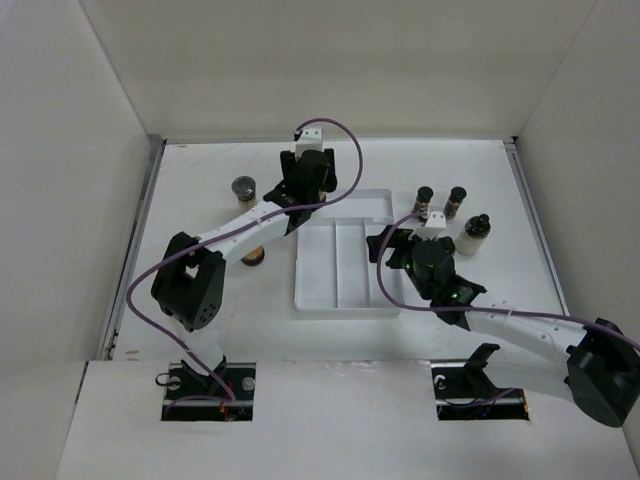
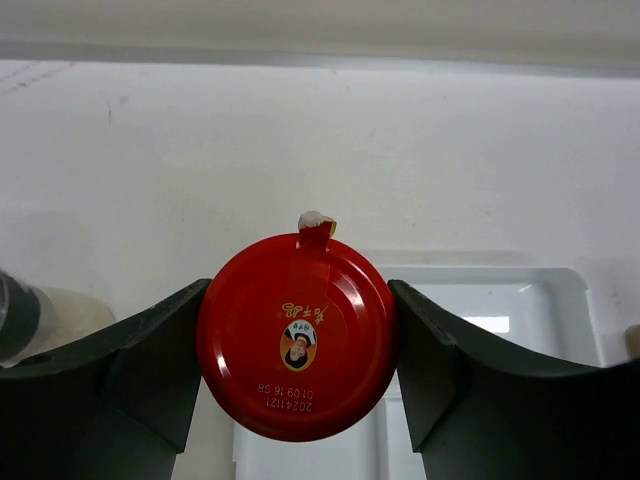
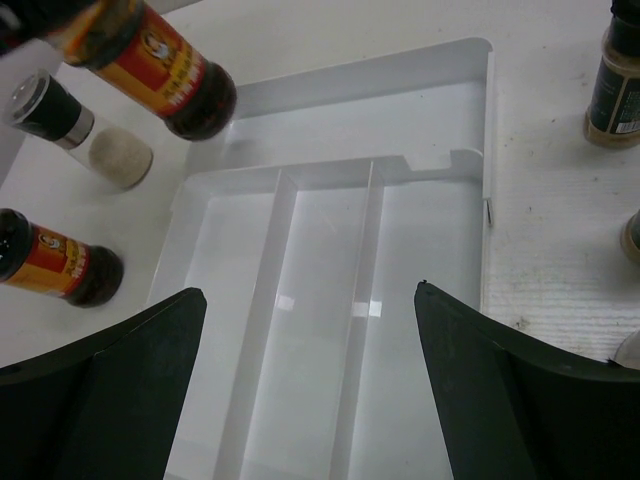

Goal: Organize the condiment bottles

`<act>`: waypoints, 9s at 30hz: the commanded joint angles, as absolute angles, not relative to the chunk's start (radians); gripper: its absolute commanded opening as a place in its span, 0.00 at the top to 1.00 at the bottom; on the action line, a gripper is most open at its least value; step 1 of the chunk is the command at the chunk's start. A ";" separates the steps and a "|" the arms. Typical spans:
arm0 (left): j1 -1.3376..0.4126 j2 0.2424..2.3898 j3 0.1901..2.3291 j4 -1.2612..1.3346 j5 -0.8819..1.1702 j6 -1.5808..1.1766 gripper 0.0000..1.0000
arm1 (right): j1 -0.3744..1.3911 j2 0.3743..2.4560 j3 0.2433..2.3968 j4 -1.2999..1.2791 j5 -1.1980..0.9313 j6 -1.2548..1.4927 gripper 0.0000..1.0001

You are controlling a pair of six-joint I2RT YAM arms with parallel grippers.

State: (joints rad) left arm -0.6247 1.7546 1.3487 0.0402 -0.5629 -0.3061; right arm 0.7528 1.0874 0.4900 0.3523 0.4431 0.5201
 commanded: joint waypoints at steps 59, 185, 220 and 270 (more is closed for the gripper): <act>-0.486 1.189 0.690 -0.115 -0.657 -0.554 0.09 | 0.743 1.077 0.489 0.400 0.410 0.532 0.00; -0.278 1.690 1.144 0.124 -0.569 -0.359 0.11 | 0.653 1.009 0.434 0.428 0.399 0.598 0.00; -0.746 1.265 0.922 0.078 -0.621 -0.420 0.56 | 0.660 1.002 0.431 0.433 0.406 0.594 0.00; -1.053 1.409 0.922 0.413 -0.548 -0.282 0.27 | 0.671 0.615 0.521 0.089 0.735 0.575 0.18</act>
State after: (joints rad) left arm -0.9916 1.3838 0.8680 0.3489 -0.6014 -0.3149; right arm 0.6907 0.6464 0.4717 0.1493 0.6483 0.5663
